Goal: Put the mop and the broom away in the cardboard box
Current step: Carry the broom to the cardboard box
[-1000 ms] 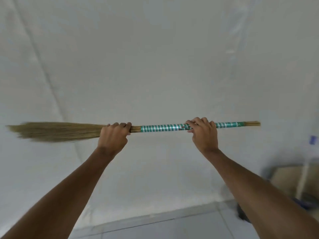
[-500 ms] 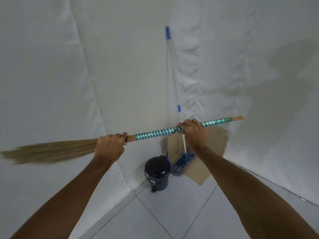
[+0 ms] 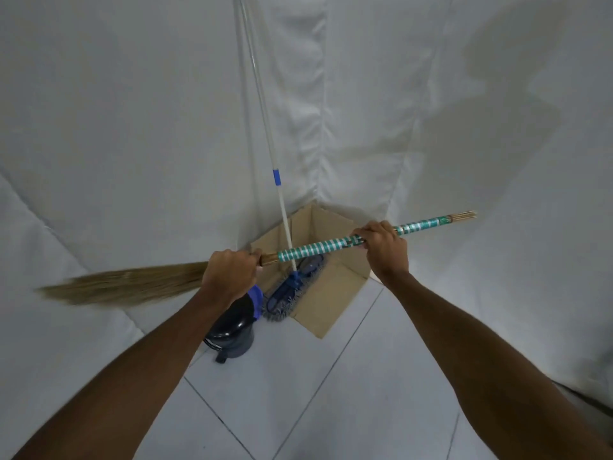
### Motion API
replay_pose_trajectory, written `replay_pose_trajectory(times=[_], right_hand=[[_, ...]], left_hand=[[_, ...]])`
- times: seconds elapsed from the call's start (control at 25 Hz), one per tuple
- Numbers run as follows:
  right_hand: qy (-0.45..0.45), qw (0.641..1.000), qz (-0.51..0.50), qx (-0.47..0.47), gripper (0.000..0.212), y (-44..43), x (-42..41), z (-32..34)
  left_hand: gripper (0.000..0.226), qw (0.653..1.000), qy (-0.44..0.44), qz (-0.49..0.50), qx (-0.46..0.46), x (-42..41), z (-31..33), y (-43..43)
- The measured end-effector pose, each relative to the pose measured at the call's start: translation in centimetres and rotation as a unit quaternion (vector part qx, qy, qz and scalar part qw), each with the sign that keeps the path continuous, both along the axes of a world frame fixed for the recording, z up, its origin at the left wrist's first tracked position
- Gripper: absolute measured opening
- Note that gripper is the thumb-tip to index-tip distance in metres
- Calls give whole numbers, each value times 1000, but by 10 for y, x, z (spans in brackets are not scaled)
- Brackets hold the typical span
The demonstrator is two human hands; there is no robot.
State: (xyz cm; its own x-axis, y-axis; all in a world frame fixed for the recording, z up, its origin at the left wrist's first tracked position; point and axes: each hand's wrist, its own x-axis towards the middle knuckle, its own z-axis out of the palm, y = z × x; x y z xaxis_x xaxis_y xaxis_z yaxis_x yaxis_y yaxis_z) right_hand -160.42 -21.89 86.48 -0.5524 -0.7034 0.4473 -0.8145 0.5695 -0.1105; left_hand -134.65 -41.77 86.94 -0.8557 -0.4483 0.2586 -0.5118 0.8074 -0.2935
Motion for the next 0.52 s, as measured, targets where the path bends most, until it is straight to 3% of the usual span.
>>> replay_pose_trajectory(times=[0.32,0.52], right_hand=[[-16,991,100,89,33,-65,-197,-83],[-68,970,164,166,40,-135,-292,-129]], left_hand=[[26,992,-62,67,85,-177,-72,-34],[24,970,-101,179,129,-252,-123,-45]])
